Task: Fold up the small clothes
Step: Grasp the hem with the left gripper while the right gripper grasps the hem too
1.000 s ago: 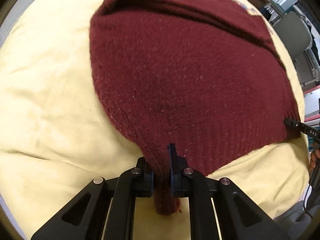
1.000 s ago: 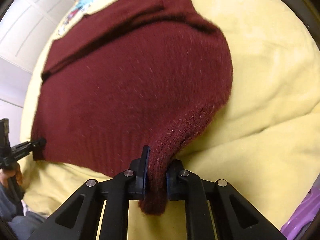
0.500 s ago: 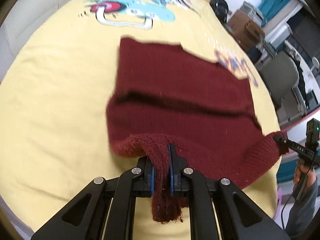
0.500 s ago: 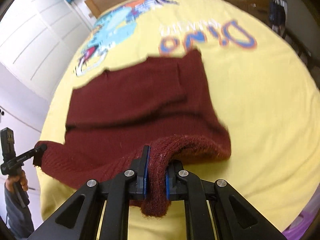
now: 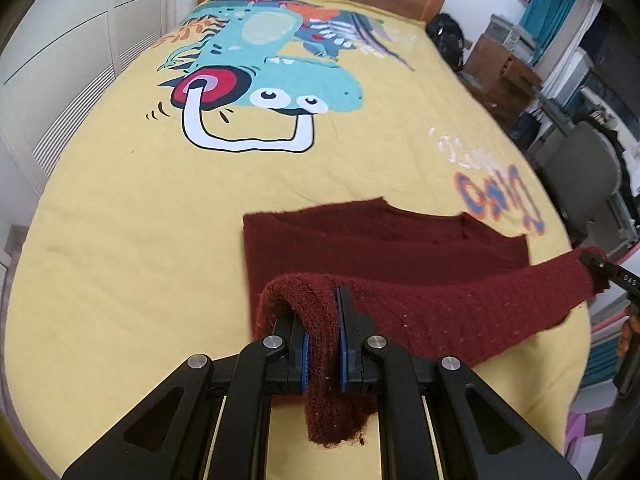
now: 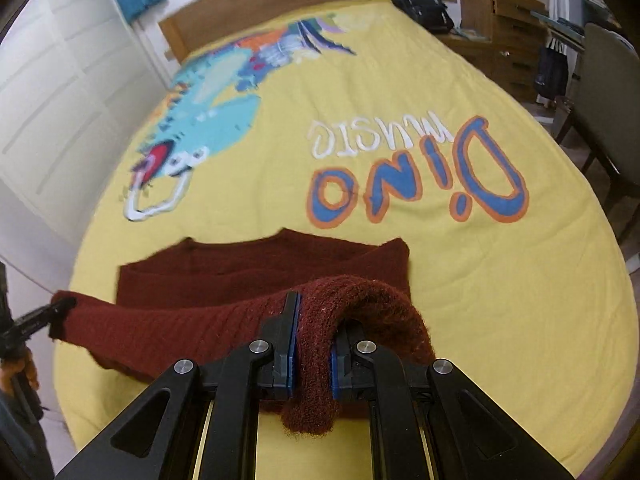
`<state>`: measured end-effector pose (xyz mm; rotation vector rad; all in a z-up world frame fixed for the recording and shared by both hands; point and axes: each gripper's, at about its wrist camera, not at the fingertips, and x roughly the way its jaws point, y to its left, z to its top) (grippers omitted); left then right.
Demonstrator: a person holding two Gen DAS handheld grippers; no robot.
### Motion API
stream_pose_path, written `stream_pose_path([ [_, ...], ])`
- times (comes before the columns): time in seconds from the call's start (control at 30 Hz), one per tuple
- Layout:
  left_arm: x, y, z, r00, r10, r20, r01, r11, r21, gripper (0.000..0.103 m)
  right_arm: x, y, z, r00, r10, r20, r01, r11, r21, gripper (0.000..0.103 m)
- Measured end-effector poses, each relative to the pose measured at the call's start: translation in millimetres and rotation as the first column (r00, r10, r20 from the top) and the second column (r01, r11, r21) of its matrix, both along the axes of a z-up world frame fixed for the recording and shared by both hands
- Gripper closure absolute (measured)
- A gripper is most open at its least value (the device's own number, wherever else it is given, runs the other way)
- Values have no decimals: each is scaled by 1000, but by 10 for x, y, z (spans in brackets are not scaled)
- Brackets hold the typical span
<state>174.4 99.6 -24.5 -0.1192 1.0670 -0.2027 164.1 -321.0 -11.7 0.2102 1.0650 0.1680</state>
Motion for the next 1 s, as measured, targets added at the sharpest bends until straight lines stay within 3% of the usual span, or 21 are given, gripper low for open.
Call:
stream_pose_path([
  [0.23, 463, -119, -503, 997, 27, -78, -22, 998, 66, 94, 458, 116, -631, 992, -9, -126, 3, 999, -48, 92],
  [0.5, 624, -202, -878, 992, 79, -100, -60, 983, 176, 92, 592, 161, -967, 988, -37, -153, 26, 997, -77, 88],
  [0.63, 660, -220, -933, 988, 97, -124, -69, 975, 212, 89, 579, 209, -965, 991, -40, -129, 25, 993, -116, 69],
  [0.67, 673, -214, -932, 985, 105, -133, -76, 975, 207, 86, 572, 213, -959, 991, -38, -128, 23, 993, -115, 52],
  [0.7, 673, -210, -916, 985, 109, -134, -81, 976, 200, 83, 559, 219, -942, 992, -34, -123, 20, 993, -113, 41],
  [0.73, 671, -207, -888, 985, 110, -131, -84, 978, 190, 74, 538, 227, -907, 994, -32, -107, 19, 993, -116, 27],
  [0.83, 638, -224, -734, 990, 102, -100, -86, 985, 149, 37, 458, 276, -762, 998, -14, -58, 7, 993, -119, 24],
  [0.93, 576, -296, -557, 995, 86, -48, -78, 986, 148, 31, 360, 384, -624, 1000, 19, -16, -21, 992, -127, 19],
  [1.0, 534, -367, -461, 998, 62, -31, -58, 990, 130, 15, 291, 481, -560, 999, 46, 9, -45, 991, -127, 14],
])
